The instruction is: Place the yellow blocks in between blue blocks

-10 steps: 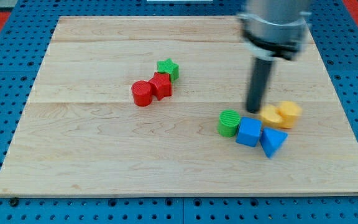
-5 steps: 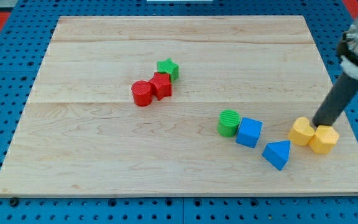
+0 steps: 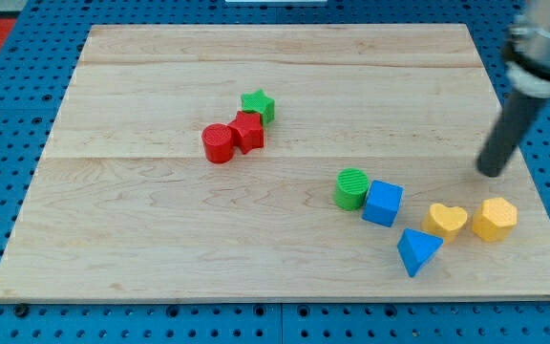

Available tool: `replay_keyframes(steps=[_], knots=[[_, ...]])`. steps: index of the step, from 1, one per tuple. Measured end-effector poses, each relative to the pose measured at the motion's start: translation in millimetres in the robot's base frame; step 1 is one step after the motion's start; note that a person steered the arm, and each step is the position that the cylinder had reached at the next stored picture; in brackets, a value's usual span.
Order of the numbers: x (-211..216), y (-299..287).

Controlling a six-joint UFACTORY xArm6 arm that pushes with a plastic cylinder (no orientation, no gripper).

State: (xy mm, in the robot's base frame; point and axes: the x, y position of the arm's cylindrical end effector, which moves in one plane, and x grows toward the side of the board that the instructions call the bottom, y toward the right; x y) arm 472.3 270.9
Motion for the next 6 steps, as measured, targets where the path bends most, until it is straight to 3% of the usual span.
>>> replay_keyframes(steps=[1,2,3,4,5,6], knots=[[56.8,7.9],[64.2,-7.2],[60.9,-76.9],[-1.0,-70.6],[-70.8,-108.8],[-107.5,-191.5]])
